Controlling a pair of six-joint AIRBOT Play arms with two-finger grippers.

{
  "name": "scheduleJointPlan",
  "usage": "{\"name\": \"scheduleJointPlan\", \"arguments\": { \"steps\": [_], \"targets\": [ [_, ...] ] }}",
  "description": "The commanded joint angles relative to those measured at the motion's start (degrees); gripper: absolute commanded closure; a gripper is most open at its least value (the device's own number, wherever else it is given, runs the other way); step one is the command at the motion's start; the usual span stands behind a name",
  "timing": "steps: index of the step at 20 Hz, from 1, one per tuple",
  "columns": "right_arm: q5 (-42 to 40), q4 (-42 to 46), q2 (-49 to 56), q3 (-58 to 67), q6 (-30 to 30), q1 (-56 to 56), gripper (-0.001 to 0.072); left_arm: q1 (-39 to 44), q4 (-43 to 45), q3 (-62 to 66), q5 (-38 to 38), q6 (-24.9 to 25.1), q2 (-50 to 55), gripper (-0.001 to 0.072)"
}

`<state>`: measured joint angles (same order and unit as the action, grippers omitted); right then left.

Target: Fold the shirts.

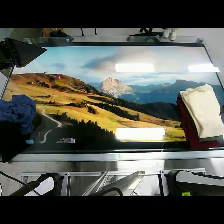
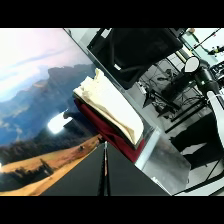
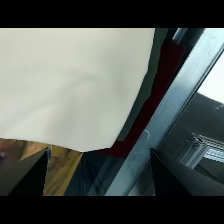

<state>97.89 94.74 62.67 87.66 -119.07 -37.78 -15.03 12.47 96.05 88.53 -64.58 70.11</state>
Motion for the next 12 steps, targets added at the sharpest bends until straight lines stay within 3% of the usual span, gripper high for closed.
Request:
{"name": "scheduleJointPlan", "arguments": {
  "steps": [1, 2, 3, 4, 5, 7, 12],
  "targets": [
    [-1.0, -1.5, 0.0, -0.2, 0.8, 0.1, 0.0014, 0.0, 0.0, 0.0, -0.2, 0.0, 0.0, 0.0686],
    [-3.3, -5.0, -0.2, 0.4, 0.8, 0.1, 0.0018, 0.0, 0.0, 0.0, -0.3, 0.0, 0.0, 0.0686],
    [-6.4, -10.5, -0.4, 0.9, 1.3, 0.2, 0.0147, 0.0, 0.0, 0.0, -0.3, 0.0, 0.0, 0.0686],
    [-10.4, -16.8, -0.8, 0.9, 2.5, 0.6, 0.0479, 0.0, 0.0, 0.0, -0.3, 0.0, 0.0, 0.0686],
    [-13.6, -21.3, -1.2, 0.9, 3.8, 1.3, 0.0696, 0.0, 0.0, 0.0, -0.3, 0.0, 0.0, 0.0687],
    [-17.9, -26.6, -2.1, 0.9, 6.9, 5.8, 0.0689, 0.0, 0.1, 0.0, -0.3, 0.2, 0.0, 0.0686],
    [-22.1, -21.8, -9.7, -9.0, 10.9, 29.1, 0.0692, 0.0, 2.3, -7.1, 2.5, 2.8, -3.9, 0.0689]
  ]
}}
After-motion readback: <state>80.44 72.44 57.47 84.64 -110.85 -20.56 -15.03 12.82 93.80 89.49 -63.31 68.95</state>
